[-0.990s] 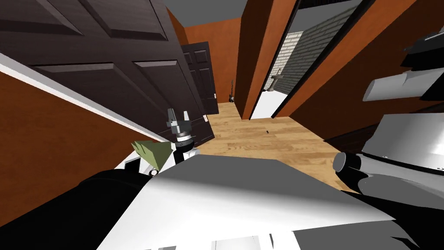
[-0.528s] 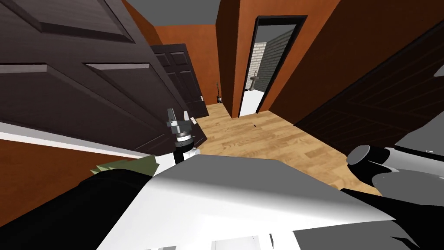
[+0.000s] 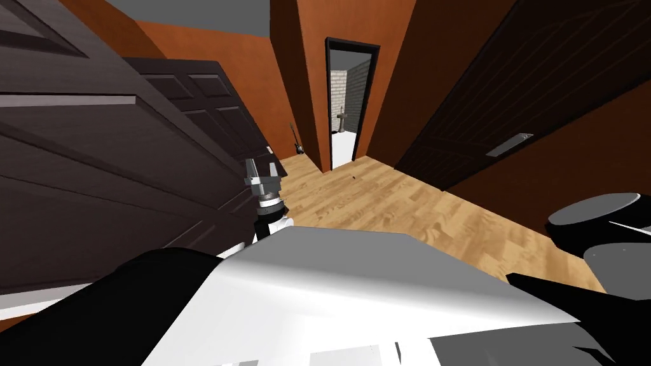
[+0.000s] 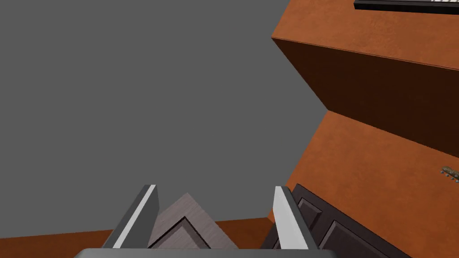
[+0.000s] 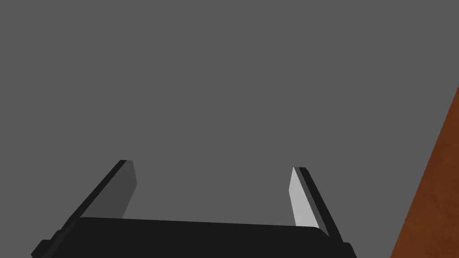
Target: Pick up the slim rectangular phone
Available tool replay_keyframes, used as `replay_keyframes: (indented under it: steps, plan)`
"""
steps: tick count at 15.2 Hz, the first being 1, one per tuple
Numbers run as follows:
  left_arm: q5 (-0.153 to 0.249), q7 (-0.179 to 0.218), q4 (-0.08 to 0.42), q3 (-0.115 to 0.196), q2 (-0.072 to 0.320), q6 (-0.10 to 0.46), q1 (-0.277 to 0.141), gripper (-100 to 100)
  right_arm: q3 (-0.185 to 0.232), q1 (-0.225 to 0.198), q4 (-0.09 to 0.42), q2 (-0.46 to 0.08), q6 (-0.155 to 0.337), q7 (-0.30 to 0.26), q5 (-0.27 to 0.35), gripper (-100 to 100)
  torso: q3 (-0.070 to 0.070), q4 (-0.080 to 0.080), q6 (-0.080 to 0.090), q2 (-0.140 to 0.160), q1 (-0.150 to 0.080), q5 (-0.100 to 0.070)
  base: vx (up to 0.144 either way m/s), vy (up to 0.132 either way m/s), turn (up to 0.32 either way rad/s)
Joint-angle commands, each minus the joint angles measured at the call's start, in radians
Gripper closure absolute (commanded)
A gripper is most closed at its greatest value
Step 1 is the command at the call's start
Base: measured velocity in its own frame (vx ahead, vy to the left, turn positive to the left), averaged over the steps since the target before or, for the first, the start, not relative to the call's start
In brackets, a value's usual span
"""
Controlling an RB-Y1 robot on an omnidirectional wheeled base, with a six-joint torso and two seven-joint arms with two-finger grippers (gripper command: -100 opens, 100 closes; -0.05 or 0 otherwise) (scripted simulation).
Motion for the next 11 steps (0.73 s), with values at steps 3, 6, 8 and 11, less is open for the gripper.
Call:
replay_keyframes:
  steps: [3,6,8,11]
  plan:
    - [0.0,0.0,0.0,0.0,0.0,0.0,0.0,0,-0.07,-0.081,0.063,-0.075,-0.007,0.0,0.011,-100,-0.001,0.0,-0.001,-0.001,0.001,0.0,-0.031,-0.025,-0.475]
    - [0.0,0.0,0.0,0.0,0.0,0.0,0.0,0,-0.07,-0.105,0.063,-0.084,-0.007,0.0,0.011,-100,0.0,0.0,0.0,0.001,0.001,0.0,-0.031,-0.024,-0.495]
    - [0.0,0.0,0.0,0.0,0.0,0.0,0.0,0,-0.132,-0.154,0.116,-0.143,-0.011,0.004,0.022,-100,0.0,0.0,0.0,0.0,0.002,0.001,-0.044,-0.041,-0.473]
    - [0.0,0.0,0.0,0.0,0.0,0.0,0.0,0,-0.132,-0.196,0.116,-0.156,-0.011,0.004,0.022,-100,0.001,0.0,-0.001,0.001,0.002,0.001,-0.029,-0.029,-0.473]
